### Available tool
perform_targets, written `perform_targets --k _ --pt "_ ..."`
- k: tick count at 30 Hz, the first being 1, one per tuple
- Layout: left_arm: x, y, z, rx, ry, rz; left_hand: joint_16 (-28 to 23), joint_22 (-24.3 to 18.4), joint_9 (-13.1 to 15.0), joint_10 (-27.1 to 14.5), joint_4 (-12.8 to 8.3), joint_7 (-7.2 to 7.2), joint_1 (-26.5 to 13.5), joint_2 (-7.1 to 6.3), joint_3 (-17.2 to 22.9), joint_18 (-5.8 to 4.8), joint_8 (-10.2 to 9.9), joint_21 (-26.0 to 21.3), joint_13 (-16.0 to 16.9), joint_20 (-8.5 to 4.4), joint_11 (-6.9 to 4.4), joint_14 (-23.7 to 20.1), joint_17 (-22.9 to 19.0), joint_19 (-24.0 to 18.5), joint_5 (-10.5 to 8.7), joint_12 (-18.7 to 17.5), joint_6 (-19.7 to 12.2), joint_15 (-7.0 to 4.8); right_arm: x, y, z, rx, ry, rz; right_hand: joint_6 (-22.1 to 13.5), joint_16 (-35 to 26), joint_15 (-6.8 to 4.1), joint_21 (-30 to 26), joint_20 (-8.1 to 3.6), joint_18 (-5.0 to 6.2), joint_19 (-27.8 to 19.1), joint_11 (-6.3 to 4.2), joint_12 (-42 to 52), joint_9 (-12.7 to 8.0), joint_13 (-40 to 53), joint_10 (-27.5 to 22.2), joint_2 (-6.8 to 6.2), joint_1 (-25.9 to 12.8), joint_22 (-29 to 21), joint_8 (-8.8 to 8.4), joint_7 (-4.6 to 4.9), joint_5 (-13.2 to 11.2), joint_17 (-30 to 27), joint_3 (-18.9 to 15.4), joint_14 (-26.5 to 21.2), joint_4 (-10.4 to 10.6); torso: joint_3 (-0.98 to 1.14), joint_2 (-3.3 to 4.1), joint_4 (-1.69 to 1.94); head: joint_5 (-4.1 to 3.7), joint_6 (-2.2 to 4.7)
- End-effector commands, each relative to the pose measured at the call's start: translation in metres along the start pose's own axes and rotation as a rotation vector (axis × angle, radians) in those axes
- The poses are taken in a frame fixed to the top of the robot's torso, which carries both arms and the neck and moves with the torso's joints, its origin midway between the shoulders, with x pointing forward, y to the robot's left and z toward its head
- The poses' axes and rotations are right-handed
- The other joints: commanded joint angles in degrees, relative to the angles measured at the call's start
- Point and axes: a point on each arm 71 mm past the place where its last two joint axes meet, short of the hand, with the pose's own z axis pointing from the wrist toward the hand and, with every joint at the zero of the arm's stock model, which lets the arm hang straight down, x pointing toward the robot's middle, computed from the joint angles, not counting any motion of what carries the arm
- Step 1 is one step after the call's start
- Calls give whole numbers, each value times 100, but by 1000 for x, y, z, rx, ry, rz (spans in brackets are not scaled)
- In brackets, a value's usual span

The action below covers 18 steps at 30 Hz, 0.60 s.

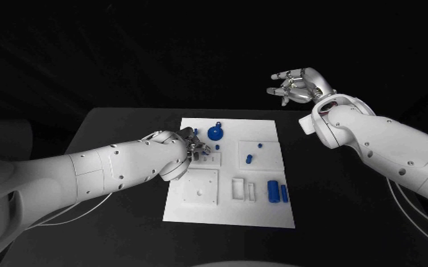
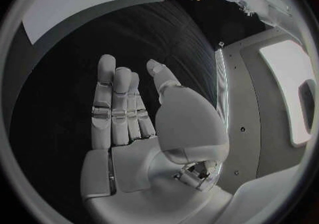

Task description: Assemble the parts on the task board

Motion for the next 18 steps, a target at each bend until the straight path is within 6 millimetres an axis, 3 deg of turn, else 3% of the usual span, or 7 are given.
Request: perform_targets --k 1,7,18 --pt "3 0 -1 -1 22 27 -22 95 -2 237 -141 -681 75 15 169 42 31 26 7 -5 -38 33 -2 -8 18 20 1172 -21 1 1 0 -10 13 3 13 37 7 21 20 80 -22 18 33 5 -10 -30 -11 -64 5 -15 10 10 -5 29 -39 13 -4 0 -1 3 -4" --pt "5 1 -1 -4 37 40 -19 95 -6 239 -149 -681 81 16 174 41 32 27 8 -1 -37 35 2 -10 21 20 1176 -17 1 1 0 -10 14 3 13 37 7 21 20 80 -22 18 33 5 -10 -30 -11 -64 5 -15 10 10 -5 29 -39 13 -5 0 3 3 -29" --pt "8 3 -1 -7 62 63 -20 94 -27 238 -159 -679 75 23 177 47 29 29 10 6 -36 33 -2 -14 21 17 1177 -16 2 1 1 -9 20 5 7 40 8 19 20 80 -22 19 37 5 -13 -33 -9 -84 16 -17 11 27 -6 38 -42 12 -6 0 0 33 -14"
